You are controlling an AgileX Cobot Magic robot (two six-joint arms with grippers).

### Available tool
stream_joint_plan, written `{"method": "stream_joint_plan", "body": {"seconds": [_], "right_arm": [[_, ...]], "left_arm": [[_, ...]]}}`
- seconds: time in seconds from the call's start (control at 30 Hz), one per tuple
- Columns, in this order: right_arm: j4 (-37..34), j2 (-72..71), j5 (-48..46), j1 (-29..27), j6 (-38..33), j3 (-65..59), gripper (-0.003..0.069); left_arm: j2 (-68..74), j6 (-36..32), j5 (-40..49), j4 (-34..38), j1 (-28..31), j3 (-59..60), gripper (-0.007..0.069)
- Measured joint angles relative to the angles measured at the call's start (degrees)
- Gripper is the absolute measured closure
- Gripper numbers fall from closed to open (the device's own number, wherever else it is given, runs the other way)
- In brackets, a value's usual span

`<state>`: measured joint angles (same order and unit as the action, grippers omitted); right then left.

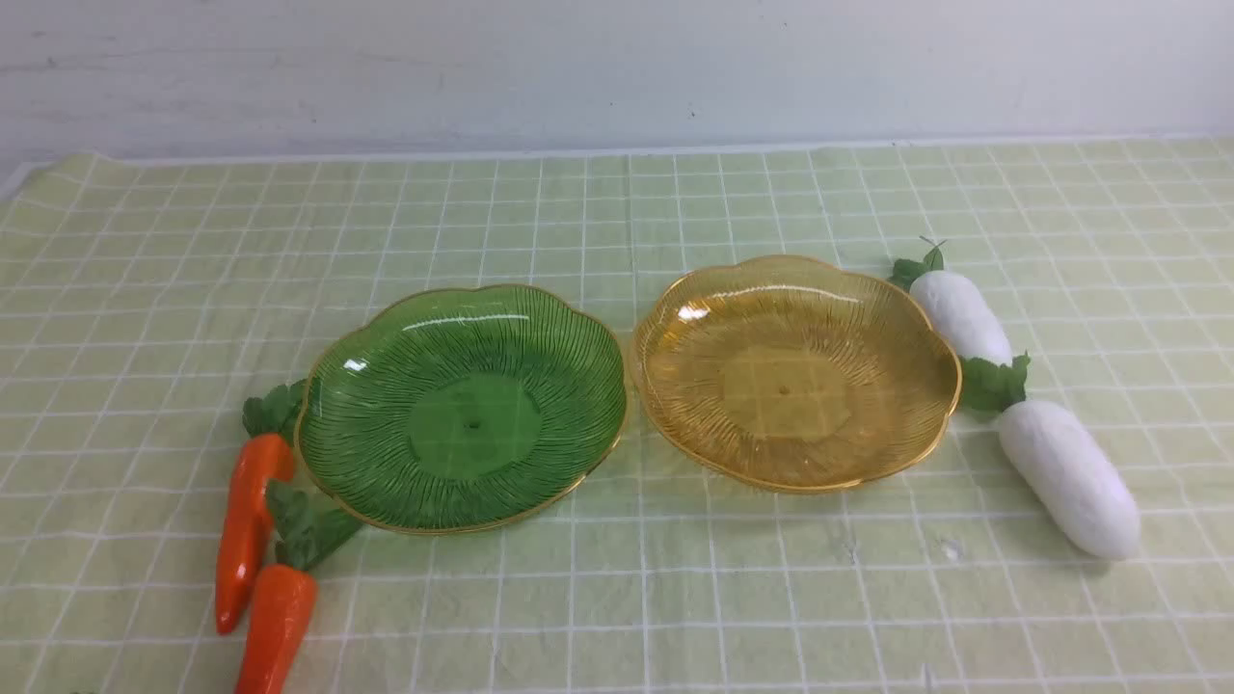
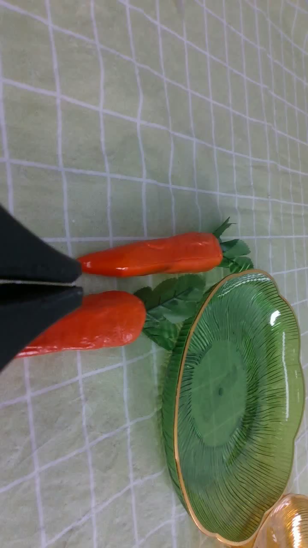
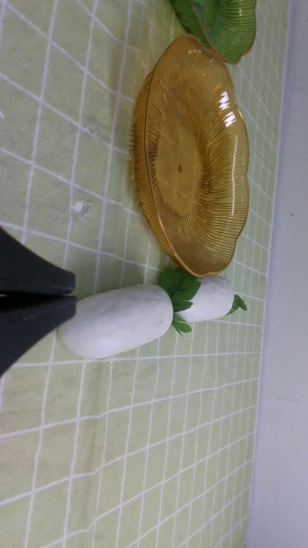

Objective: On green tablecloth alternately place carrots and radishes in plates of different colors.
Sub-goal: 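Place the white radish on the plate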

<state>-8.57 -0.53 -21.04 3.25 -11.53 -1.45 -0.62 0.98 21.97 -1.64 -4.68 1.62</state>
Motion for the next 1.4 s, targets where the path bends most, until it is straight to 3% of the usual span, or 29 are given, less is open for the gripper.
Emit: {"method": "stream_joint_plan", "body": {"seconds": [1.4], "right_arm": [[-0.49,0.0,0.0,0.0,-0.09,0.0,0.0676]], "left_arm": [[0.0,0.35,0.0,1.04,0.0,0.0,0.0632]]}}
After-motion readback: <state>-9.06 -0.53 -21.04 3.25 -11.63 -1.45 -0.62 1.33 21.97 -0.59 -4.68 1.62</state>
